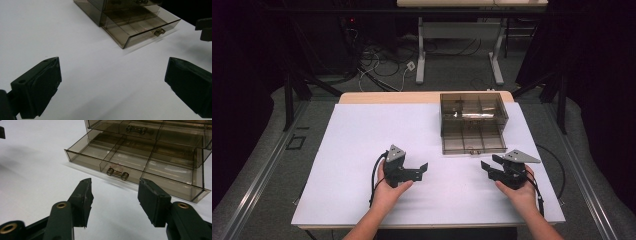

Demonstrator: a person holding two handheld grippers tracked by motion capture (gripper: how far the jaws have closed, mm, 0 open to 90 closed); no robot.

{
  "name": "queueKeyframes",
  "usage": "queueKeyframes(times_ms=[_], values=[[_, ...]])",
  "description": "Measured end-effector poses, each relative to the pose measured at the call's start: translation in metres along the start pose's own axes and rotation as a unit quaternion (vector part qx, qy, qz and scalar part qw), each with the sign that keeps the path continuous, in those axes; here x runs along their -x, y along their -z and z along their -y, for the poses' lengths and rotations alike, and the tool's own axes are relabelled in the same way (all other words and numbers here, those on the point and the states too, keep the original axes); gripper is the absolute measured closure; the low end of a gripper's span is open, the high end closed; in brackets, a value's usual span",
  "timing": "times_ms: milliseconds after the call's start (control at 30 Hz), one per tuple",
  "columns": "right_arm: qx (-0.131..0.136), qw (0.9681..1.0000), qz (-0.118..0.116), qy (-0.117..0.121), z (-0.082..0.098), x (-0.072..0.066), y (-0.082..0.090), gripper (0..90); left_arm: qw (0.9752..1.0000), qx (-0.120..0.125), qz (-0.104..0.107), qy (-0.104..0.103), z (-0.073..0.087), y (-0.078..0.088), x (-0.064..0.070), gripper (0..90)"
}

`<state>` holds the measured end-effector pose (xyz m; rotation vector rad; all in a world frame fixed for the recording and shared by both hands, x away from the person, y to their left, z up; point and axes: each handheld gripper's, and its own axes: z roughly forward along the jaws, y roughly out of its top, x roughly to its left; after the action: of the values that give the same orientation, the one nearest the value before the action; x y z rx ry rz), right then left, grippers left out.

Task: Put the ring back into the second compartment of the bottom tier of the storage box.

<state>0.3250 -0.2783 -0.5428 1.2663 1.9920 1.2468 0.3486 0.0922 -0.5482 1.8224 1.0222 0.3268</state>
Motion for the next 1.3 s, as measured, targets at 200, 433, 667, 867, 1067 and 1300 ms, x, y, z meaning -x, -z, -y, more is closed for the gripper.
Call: queueKeyframes(times_ms=[200,433,667,867,1067,1300], values=[[-0.005,0.9998,0.015,-0.013,-0.001,0.004,-0.002,45.7,0.9999,-0.007,-0.004,0.009,0.002,0.001,-0.008,1.2],[-0.002,0.9993,0.028,-0.025,-0.003,0.008,-0.002,47.9,0.9997,-0.004,-0.013,0.021,0.000,0.006,-0.013,1.5],[-0.022,0.9994,0.010,-0.026,-0.002,0.005,-0.010,58.7,0.9994,0.006,-0.017,0.029,-0.003,0.011,-0.016,1.6],[-0.024,0.9993,0.012,-0.027,-0.005,0.007,-0.011,71.5,0.9990,0.010,-0.017,0.040,-0.004,0.014,-0.019,1.8],[-0.045,0.9983,0.005,-0.036,-0.009,0.008,-0.015,84.6,0.9988,0.017,-0.020,0.042,-0.006,0.018,-0.021,1.8],[-0.068,0.9965,0.008,-0.047,-0.013,0.012,-0.027,90.0,0.9987,0.018,-0.021,0.043,-0.007,0.020,-0.023,1.9]])
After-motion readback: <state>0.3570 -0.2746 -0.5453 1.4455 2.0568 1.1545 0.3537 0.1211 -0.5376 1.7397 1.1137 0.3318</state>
